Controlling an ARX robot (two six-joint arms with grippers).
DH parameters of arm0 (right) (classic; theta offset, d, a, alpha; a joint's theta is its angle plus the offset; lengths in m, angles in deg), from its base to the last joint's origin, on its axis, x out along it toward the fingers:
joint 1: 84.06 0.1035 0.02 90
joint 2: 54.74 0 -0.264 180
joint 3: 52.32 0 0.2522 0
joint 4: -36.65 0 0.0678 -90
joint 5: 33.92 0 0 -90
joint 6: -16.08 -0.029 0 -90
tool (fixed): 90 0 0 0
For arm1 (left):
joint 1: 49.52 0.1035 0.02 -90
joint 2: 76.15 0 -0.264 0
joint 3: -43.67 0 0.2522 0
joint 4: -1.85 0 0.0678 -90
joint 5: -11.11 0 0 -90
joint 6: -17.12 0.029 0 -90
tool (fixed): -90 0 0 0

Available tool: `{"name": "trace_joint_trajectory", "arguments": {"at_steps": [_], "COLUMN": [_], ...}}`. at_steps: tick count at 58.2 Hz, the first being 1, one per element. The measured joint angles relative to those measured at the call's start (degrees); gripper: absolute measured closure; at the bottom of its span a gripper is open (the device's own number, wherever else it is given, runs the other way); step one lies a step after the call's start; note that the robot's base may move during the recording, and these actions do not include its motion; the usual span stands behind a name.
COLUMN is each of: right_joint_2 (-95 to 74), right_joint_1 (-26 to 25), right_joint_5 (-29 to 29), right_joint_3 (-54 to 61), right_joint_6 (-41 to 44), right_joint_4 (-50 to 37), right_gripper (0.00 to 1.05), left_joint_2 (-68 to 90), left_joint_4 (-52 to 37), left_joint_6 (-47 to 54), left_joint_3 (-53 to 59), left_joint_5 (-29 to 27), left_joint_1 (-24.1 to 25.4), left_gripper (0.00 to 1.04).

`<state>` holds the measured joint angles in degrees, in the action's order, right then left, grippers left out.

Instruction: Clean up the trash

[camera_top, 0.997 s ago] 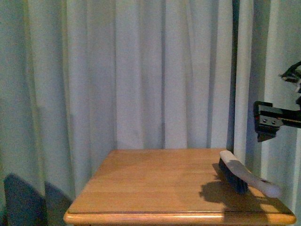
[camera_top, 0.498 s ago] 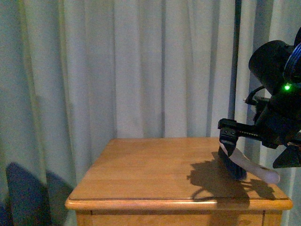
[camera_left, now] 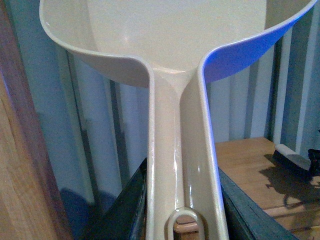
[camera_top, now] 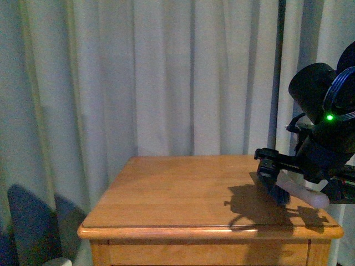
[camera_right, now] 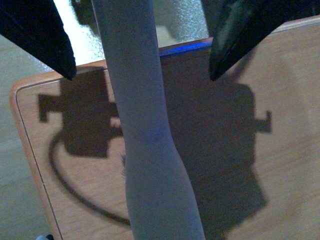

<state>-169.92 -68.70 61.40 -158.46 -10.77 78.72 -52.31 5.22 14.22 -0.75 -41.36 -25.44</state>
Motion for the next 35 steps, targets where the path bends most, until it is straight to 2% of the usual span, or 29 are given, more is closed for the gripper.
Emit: {"name": "trace_joint_trajectory", "arguments": {"at_steps": [20, 35], "right_joint_2": [-0.02, 0.02], "right_joint_1": [-0.31, -0.48], "right_joint_5": [-0.66, -0.9], "right_joint_3": [0.5, 1.2], "right_joint_6": [0.28, 0.55], "right_joint_4": [-0.37, -1.14], "right_gripper": [0.8, 0.82], "left_joint_2": [0.0, 0.0], "left_joint_4": [0.0, 0.0], "left_joint_6": [0.0, 0.02], "left_joint_3": [0.0, 0.0], "left_joint_5": [0.02, 0.02], "left_joint_1": [0.0, 0.0], "left_gripper": [0.77, 0.77]}}
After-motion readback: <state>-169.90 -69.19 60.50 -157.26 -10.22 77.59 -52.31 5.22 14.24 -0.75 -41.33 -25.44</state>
